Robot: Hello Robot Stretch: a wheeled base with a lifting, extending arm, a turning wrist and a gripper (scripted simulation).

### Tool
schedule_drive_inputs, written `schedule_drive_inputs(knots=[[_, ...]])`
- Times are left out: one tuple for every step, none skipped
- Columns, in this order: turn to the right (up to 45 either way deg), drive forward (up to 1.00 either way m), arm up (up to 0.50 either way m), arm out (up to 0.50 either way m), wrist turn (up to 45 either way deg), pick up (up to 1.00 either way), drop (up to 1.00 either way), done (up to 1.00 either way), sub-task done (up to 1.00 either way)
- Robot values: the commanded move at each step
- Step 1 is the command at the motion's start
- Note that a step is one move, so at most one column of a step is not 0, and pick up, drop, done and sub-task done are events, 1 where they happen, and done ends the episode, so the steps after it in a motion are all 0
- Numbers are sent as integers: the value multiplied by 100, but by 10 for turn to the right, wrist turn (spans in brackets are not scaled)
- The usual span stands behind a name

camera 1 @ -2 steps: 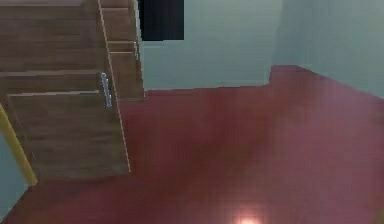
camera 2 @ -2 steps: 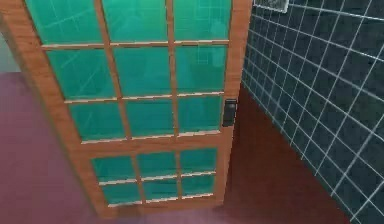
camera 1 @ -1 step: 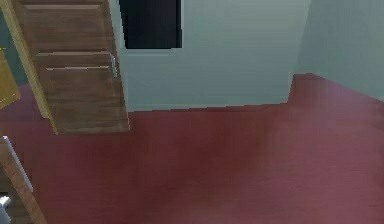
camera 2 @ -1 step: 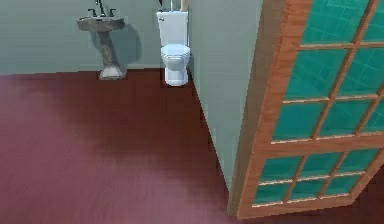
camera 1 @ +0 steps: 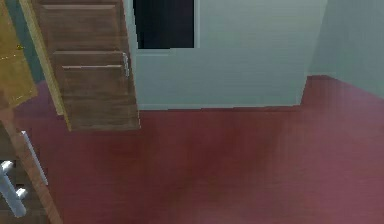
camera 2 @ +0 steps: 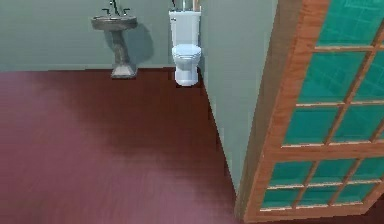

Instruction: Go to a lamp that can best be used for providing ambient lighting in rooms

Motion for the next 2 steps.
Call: schedule_drive_inputs(knots=[[0,100,0,0,0,0,0,0,0],[-450,0,0,0,0,0,0,0,0]])
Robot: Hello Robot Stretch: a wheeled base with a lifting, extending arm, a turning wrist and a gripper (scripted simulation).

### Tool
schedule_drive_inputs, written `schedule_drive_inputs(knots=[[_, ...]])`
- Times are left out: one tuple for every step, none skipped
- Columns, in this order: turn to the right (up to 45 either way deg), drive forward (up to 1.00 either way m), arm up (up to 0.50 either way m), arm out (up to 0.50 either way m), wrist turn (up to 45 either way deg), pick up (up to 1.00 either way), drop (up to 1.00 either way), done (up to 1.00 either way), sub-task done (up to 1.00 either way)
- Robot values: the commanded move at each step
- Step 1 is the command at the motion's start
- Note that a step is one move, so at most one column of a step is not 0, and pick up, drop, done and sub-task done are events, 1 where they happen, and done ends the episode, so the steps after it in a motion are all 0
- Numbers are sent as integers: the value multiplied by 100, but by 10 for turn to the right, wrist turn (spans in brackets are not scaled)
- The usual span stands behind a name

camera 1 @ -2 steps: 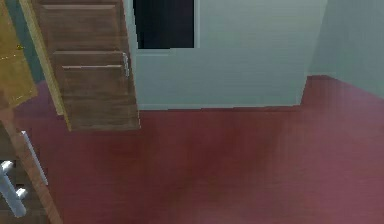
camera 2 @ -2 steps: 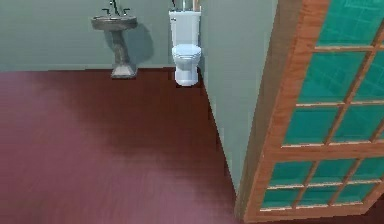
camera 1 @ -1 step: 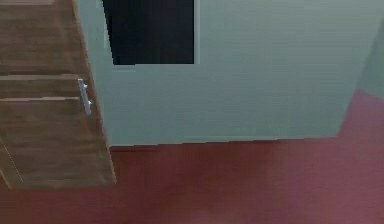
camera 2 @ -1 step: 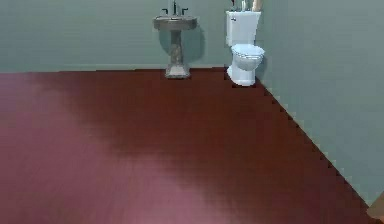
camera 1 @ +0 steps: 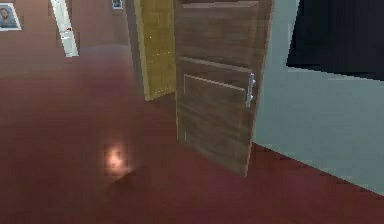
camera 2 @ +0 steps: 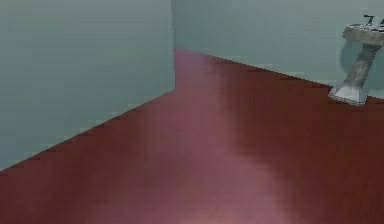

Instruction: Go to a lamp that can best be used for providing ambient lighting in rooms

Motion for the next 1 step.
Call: schedule_drive_inputs(knots=[[0,50,0,0,0,0,0,0,0]])
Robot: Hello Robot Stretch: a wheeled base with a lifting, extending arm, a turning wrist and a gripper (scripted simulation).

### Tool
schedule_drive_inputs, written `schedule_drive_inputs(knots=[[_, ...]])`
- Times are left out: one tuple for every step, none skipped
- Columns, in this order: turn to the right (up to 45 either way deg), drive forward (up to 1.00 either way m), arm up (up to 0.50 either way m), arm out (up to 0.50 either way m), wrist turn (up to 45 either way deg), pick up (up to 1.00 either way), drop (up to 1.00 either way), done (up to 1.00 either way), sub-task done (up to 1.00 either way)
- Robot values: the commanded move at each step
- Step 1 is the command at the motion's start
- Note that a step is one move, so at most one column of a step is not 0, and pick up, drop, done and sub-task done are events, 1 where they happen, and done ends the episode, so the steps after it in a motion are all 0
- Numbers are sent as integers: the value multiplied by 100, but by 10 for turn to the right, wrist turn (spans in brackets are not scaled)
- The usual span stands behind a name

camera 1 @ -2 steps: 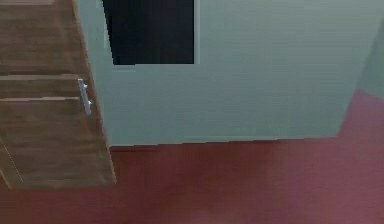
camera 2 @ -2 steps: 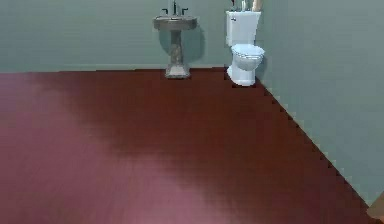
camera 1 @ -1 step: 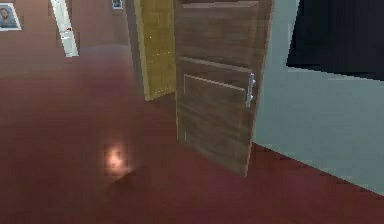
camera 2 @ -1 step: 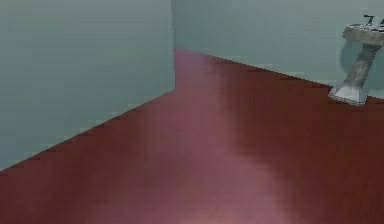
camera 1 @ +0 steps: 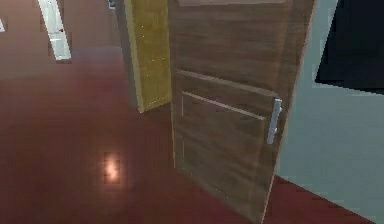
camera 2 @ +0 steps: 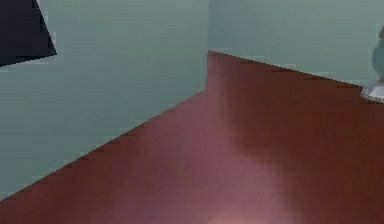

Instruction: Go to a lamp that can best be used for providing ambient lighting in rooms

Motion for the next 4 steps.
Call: schedule_drive_inputs(knots=[[-450,0,0,0,0,0,0,0,0],[0,15,0,0,0,0,0,0,0],[90,0,0,0,0,0,0,0,0],[0,100,0,0,0,0,0,0,0]])
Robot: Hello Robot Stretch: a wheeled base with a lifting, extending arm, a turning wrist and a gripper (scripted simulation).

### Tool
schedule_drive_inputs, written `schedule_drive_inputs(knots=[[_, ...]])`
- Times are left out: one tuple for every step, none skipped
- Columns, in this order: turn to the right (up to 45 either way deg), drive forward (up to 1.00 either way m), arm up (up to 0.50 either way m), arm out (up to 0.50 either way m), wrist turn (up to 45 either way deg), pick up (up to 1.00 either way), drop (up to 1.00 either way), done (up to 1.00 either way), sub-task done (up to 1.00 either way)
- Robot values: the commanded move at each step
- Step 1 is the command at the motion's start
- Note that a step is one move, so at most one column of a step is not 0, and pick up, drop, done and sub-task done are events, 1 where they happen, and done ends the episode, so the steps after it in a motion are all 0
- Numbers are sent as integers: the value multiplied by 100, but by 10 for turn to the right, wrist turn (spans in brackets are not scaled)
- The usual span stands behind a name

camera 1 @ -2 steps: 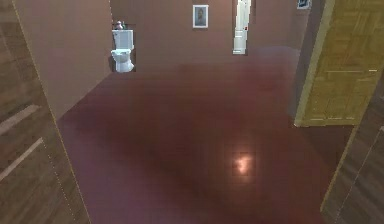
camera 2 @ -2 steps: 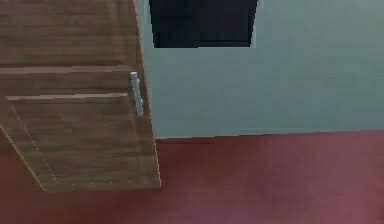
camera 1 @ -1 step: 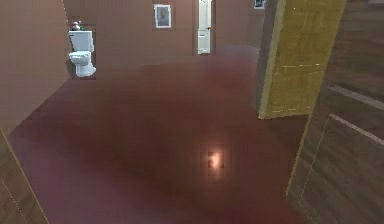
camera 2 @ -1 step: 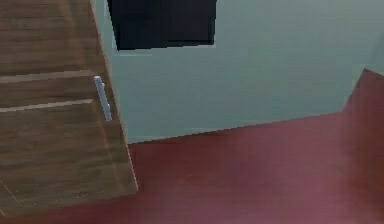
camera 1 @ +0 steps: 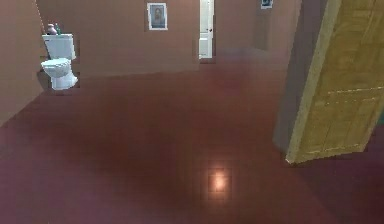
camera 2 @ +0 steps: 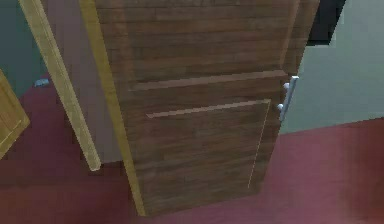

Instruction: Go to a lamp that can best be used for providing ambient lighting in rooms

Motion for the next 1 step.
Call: schedule_drive_inputs(knots=[[0,35,0,0,0,0,0,0,0]])
